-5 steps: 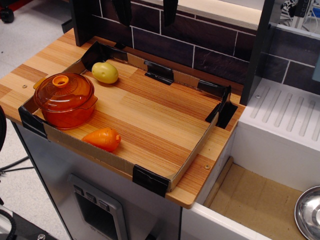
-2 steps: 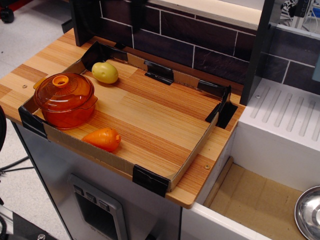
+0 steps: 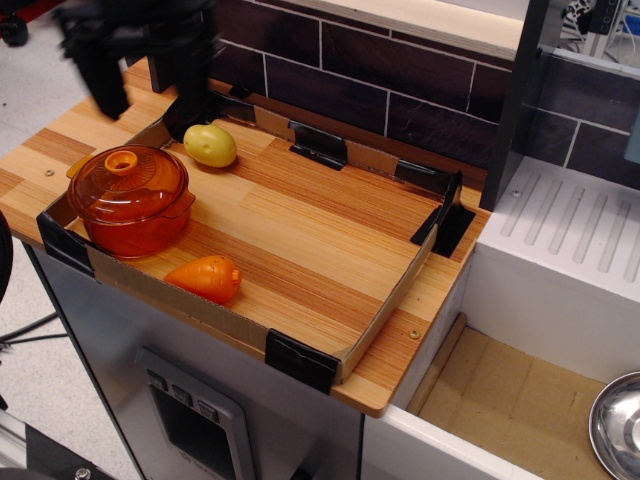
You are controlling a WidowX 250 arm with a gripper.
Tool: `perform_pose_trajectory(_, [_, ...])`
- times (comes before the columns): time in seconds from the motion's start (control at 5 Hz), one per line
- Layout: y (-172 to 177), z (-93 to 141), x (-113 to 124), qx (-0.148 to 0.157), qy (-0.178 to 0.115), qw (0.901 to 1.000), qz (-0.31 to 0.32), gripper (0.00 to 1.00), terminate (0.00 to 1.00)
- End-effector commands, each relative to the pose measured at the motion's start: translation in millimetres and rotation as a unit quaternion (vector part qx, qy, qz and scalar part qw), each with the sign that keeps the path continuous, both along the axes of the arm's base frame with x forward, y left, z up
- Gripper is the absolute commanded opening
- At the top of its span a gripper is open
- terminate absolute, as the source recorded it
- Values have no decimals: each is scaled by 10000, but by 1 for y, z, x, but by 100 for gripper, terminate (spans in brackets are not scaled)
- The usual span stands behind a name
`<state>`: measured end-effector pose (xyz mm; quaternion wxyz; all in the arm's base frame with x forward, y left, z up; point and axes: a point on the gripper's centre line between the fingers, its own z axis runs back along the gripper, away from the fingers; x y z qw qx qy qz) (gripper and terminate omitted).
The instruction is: Take lid off pot
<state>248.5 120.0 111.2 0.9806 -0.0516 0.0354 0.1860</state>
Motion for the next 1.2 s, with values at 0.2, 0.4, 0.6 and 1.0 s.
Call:
perform_pose_trajectory(0.2, [26, -4, -4, 832, -851, 9928, -132, 100, 0])
perform_pose_trajectory(0.4, [32, -4, 2, 873, -861, 9924, -17, 100, 0])
perform_pose_trajectory(0.6, [40, -9, 2, 918, -832, 9923, -5, 100, 0])
perform_pose_trajectory(1.0, [45, -29, 6, 1016, -496, 9934, -201, 100, 0])
